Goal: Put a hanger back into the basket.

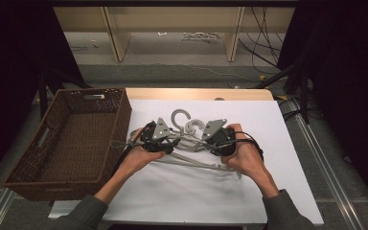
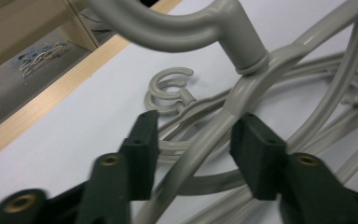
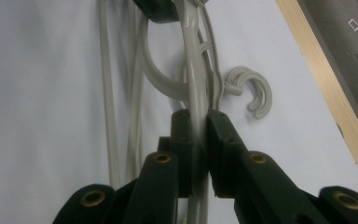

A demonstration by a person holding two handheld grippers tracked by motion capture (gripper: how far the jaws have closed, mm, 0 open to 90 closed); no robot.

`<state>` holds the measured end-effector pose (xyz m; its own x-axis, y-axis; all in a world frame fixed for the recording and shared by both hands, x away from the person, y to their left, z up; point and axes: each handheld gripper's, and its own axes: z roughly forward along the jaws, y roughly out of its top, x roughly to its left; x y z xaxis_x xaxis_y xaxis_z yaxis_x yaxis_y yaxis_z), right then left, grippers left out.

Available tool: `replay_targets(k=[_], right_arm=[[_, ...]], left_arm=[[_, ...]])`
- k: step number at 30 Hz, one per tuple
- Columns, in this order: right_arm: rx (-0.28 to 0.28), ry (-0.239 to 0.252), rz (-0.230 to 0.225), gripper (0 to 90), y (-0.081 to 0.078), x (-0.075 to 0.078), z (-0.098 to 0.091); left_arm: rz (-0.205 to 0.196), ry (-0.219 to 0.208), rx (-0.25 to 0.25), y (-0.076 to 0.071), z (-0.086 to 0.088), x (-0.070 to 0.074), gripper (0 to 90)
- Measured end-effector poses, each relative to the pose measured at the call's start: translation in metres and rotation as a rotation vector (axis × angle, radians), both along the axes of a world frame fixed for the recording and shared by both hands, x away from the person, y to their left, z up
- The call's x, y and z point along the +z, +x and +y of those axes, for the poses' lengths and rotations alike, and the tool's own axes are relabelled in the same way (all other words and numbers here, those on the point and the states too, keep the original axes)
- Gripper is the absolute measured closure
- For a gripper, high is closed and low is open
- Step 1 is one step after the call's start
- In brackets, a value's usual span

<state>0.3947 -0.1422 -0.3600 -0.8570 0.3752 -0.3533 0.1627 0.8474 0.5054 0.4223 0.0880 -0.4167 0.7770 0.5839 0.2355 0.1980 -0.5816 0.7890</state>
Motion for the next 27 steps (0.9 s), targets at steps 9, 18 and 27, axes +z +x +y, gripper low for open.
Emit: replay_targets(k=[9,18,27], right_arm=[[0.013,0.024,0.000,80.0,0.001,0.000,-0.002],[-0.105,0.168,0.003,47.8,0.006,0.010,-0.016],[-0.269,0.477,-0.028,29.8,0.007,0.026,-0.042]], left_arm=[[-0.082,0.154,-0.107,-0.010,-0.001,0.014,72.1],[-0.057,0.152,-0.184,-0.031,-0.003,0.027,81.9],[-0.010,0.141,-0.105,-0.030,0.011,0.035,81.8]])
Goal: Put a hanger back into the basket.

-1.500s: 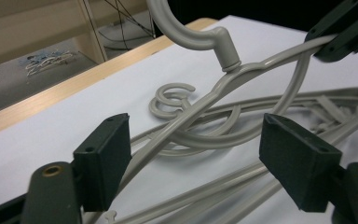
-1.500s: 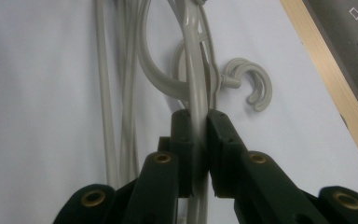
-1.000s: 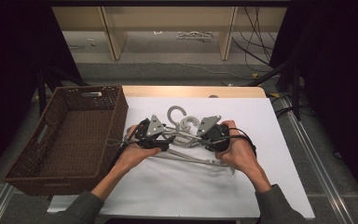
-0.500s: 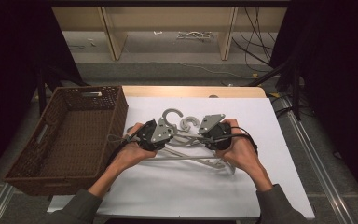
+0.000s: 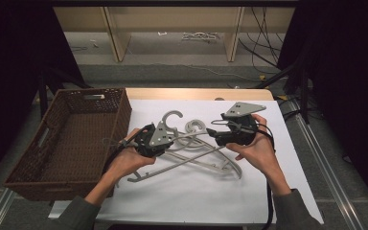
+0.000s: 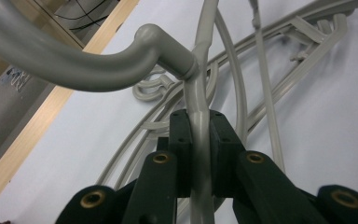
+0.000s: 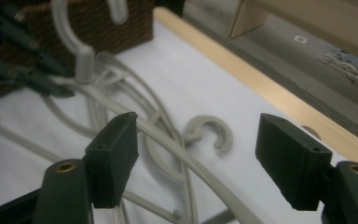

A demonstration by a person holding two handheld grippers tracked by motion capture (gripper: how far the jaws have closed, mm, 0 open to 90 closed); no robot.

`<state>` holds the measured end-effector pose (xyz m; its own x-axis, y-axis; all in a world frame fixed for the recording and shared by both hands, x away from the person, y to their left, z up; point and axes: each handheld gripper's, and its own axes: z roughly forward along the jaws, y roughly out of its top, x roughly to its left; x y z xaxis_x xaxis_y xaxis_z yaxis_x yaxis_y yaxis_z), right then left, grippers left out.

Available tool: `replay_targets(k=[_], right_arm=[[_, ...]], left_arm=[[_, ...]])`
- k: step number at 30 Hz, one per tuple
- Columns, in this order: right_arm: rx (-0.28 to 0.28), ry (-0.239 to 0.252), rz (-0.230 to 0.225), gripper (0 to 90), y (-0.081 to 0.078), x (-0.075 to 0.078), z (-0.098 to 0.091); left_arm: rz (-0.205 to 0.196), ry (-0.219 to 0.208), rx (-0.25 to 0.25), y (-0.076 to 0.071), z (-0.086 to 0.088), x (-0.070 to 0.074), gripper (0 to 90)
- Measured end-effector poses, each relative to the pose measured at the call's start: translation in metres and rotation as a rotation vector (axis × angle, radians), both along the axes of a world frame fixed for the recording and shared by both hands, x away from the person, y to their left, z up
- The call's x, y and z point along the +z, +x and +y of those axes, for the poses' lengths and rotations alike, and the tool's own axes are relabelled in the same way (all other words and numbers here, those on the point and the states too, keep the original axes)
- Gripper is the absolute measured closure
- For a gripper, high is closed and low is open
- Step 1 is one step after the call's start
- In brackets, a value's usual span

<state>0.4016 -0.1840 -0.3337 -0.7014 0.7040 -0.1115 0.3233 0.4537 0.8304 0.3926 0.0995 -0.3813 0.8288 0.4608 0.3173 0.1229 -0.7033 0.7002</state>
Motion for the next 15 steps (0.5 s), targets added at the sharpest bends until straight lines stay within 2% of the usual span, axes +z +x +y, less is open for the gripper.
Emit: replay_targets(k=[3,5,8,10,15], right_arm=[[-0.035,0.079,-0.009,26.7,-0.005,-0.001,-0.008],[-0.051,0.112,-0.036,24.4,-0.009,-0.003,-0.012],[-0.073,0.139,-0.056,23.2,-0.015,-0.002,-0.015],[-0.073,0.151,-0.069,23.0,-0.022,-0.001,-0.017],[-0.085,0.155,-0.083,22.9,-0.039,-0.005,-0.024]], left_arm=[[0.000,-0.004,0.013,0.000,0.005,0.004,81.8],[0.001,-0.020,0.028,0.000,0.009,0.010,81.8],[0.006,-0.017,0.053,0.000,0.012,0.018,81.8],[0.008,-0.036,0.066,0.000,0.012,0.025,81.7],[0.006,-0.033,0.082,0.004,0.010,0.043,81.7]])
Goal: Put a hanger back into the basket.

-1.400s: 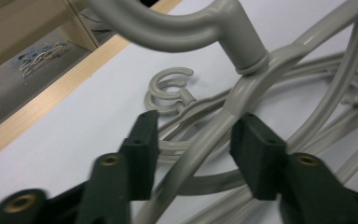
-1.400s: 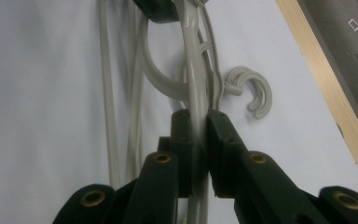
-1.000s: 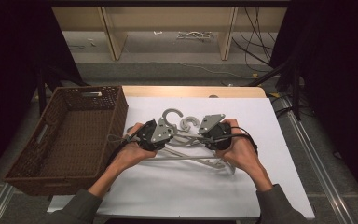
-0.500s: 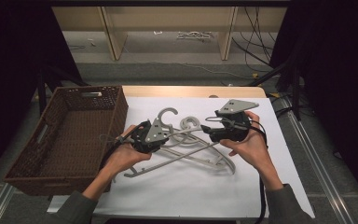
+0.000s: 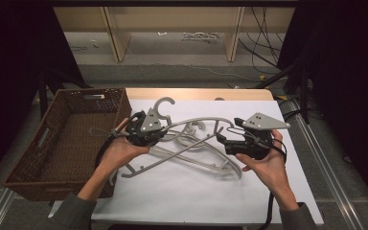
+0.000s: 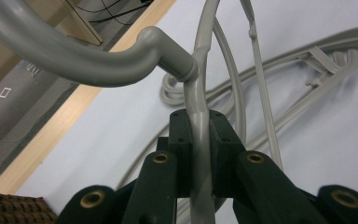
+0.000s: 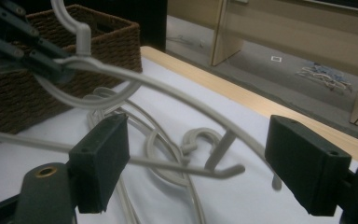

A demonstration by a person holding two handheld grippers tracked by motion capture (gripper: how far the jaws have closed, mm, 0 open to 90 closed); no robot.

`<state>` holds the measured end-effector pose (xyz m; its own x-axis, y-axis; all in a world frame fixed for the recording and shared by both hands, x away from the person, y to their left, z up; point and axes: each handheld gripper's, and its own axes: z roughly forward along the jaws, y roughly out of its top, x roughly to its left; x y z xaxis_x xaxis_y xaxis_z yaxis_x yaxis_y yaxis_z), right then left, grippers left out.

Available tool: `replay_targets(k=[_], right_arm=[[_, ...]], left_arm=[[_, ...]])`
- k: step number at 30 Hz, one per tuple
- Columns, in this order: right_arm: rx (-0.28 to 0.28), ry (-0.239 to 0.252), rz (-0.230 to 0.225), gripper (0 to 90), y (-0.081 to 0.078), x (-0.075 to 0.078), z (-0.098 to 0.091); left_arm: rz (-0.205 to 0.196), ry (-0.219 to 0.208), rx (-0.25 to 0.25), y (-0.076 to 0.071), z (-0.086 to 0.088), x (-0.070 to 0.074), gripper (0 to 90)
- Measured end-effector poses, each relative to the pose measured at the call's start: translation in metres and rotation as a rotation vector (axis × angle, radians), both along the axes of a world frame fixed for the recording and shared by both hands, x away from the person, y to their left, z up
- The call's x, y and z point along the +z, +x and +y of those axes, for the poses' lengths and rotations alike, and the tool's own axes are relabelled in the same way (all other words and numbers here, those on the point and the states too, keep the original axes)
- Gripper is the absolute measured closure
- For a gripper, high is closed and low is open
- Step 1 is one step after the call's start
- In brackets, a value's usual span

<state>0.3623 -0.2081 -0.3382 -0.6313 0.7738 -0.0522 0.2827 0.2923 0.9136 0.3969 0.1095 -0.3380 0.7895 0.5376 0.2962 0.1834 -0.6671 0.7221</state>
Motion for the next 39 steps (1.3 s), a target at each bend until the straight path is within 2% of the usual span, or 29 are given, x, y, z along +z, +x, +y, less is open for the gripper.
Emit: replay_targets(k=[2,5,8,12,15,17,18,19,21,28,31,32,33,34,35,36,37,39], right_arm=[[0.004,0.008,0.002,23.5,-0.004,-0.004,-0.003],[0.012,0.013,0.003,24.2,-0.008,-0.010,-0.005],[0.019,0.018,0.004,23.9,-0.009,-0.015,-0.001],[0.051,0.004,0.029,23.2,-0.013,-0.026,0.005],[0.061,0.012,0.040,22.9,-0.014,-0.037,0.006],[0.065,0.026,0.053,22.9,-0.016,-0.042,0.007],[0.066,0.023,0.060,22.9,-0.018,-0.046,0.007],[0.067,0.018,0.060,22.6,-0.020,-0.048,0.007],[0.067,0.021,0.066,22.6,-0.022,-0.055,0.006],[0.064,0.018,0.104,22.4,-0.028,-0.072,0.002],[0.065,0.018,0.112,22.5,-0.031,-0.076,0.001],[0.056,0.007,0.118,22.5,-0.033,-0.077,0.000],[0.059,0.024,0.109,22.6,-0.033,-0.078,0.000],[0.052,0.031,0.105,22.6,-0.035,-0.079,-0.001],[0.051,0.030,0.104,22.5,-0.036,-0.080,-0.002],[0.044,0.035,0.108,22.5,-0.038,-0.082,-0.003],[0.047,0.035,0.101,22.4,-0.038,-0.083,-0.003],[0.047,0.032,0.116,22.4,-0.041,-0.086,-0.004]], left_arm=[[-0.006,0.010,0.002,0.002,0.000,0.008,81.7],[-0.035,0.011,0.007,0.003,0.002,0.022,81.7],[-0.053,0.028,0.016,0.005,0.009,0.037,81.7],[-0.064,0.036,0.055,0.009,0.032,0.052,81.7],[-0.063,0.037,0.085,0.013,0.051,0.056,81.8],[-0.067,0.037,0.128,0.014,0.065,0.057,81.8],[-0.069,0.036,0.134,0.015,0.072,0.057,81.7],[-0.057,0.024,0.157,0.016,0.079,0.057,81.7],[-0.074,0.031,0.165,0.020,0.094,0.057,81.8],[-0.102,0.015,0.258,0.024,0.138,0.055,81.7],[-0.111,-0.002,0.294,0.023,0.156,0.054,81.7],[-0.127,-0.007,0.284,0.025,0.160,0.054,81.7],[-0.134,-0.011,0.290,0.024,0.166,0.053,81.7],[-0.124,-0.016,0.317,0.022,0.171,0.052,81.7],[-0.139,-0.046,0.334,0.022,0.177,0.050,81.7],[-0.145,-0.038,0.333,0.022,0.181,0.050,81.7],[-0.150,-0.056,0.345,0.022,0.188,0.048,81.7],[-0.157,-0.066,0.365,0.021,0.198,0.047,81.8]])
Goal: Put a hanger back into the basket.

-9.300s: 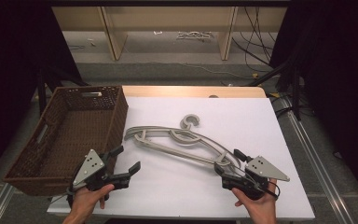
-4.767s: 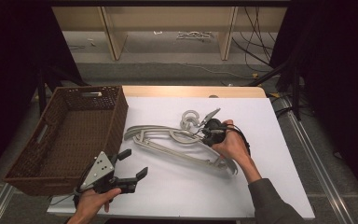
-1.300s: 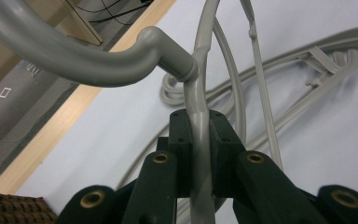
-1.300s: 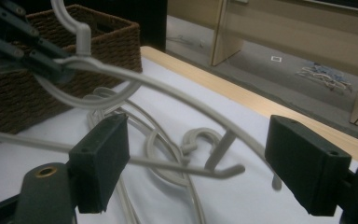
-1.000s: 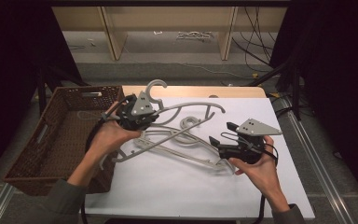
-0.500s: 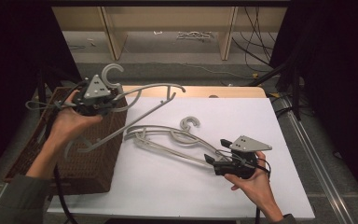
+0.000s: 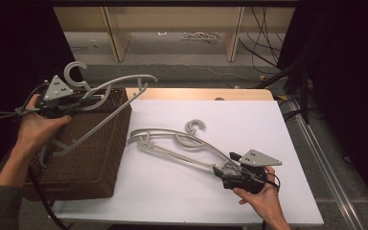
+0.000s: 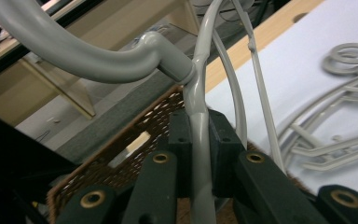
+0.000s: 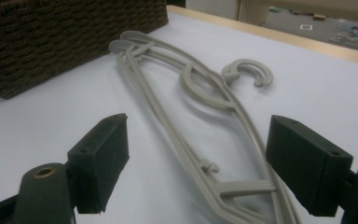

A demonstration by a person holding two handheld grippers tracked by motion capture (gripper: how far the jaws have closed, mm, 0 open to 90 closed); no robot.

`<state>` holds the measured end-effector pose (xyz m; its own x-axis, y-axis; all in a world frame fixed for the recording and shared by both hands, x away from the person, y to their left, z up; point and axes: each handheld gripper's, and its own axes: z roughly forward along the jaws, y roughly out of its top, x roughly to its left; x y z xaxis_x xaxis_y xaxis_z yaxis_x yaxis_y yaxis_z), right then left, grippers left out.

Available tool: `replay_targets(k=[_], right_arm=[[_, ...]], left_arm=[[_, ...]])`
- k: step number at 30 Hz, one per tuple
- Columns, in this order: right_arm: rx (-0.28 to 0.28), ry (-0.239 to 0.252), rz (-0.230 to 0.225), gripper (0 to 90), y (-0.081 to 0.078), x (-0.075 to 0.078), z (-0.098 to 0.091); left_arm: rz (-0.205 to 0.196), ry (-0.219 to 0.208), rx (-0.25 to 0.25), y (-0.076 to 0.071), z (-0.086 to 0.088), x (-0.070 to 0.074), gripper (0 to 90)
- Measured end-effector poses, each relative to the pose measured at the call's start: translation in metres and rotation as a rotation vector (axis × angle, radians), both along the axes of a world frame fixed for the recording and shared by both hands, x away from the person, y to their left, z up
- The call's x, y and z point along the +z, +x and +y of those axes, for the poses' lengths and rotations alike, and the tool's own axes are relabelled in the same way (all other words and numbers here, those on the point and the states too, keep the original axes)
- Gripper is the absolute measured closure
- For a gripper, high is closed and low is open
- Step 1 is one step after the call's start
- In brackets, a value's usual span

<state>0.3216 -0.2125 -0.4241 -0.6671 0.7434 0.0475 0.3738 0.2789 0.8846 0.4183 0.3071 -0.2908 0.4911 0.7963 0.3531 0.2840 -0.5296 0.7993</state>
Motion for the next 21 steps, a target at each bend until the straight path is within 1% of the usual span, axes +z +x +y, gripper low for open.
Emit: replay_targets(k=[1,2,3,4,5,6,7,8,9,10,11,12,13,14,15,18,20,21], right_arm=[[0.005,-0.004,0.002,22.3,-0.001,-0.002,0.000],[0.002,-0.004,0.004,22.3,-0.001,-0.004,0.000],[0.004,-0.013,0.011,22.3,-0.002,-0.005,0.000],[0.002,-0.008,0.015,22.3,-0.002,-0.006,0.001],[0.003,-0.025,0.030,22.3,-0.003,-0.006,0.000],[0.007,-0.018,0.030,22.3,-0.003,-0.007,0.001],[0.008,-0.020,0.019,22.4,-0.002,-0.007,0.001],[0.011,-0.015,0.016,22.3,-0.002,-0.008,0.002],[0.006,-0.019,0.020,22.4,-0.002,-0.008,0.002],[0.005,-0.019,0.027,22.4,-0.002,-0.008,0.002],[0.006,-0.024,0.024,22.4,-0.002,-0.009,0.001],[0.005,-0.025,0.024,22.4,-0.002,-0.009,0.001],[0.002,-0.026,0.026,22.4,-0.002,-0.009,0.001],[-0.001,-0.032,0.029,22.4,-0.002,-0.009,0.001],[0.006,-0.019,0.037,22.4,-0.001,-0.010,0.002],[0.007,-0.019,0.024,22.6,-0.001,-0.010,0.000],[0.004,-0.022,0.026,22.5,-0.001,-0.010,0.000],[0.002,-0.030,0.037,22.6,-0.001,-0.010,-0.001]], left_arm=[[-0.008,-0.002,0.006,0.000,0.006,-0.001,81.7],[-0.026,0.008,0.003,0.001,0.013,-0.002,81.7],[-0.028,-0.005,0.008,0.001,0.016,-0.004,81.7],[-0.023,-0.012,0.025,0.000,0.022,-0.006,81.7],[-0.026,-0.010,0.032,0.000,0.026,-0.006,81.8],[-0.034,-0.009,0.038,0.000,0.031,-0.008,81.7],[-0.035,-0.007,0.043,0.000,0.035,-0.009,81.7],[-0.038,-0.012,0.048,0.000,0.040,-0.012,81.7],[-0.042,-0.011,0.046,0.000,0.043,-0.013,81.7],[-0.050,-0.005,0.042,0.000,0.047,-0.014,81.7],[-0.056,-0.001,0.040,0.000,0.050,-0.016,81.7],[-0.071,0.002,0.042,-0.001,0.053,-0.017,81.7],[-0.093,-0.004,0.034,-0.001,0.057,-0.019,81.7],[-0.091,-0.012,0.037,-0.001,0.060,-0.022,81.6],[-0.080,-0.010,0.045,0.000,0.063,-0.025,81.7],[-0.078,0.003,0.060,0.000,0.071,-0.031,81.6],[-0.072,0.006,0.068,-0.001,0.076,-0.035,81.6],[-0.069,0.006,0.068,-0.002,0.078,-0.037,81.6]])
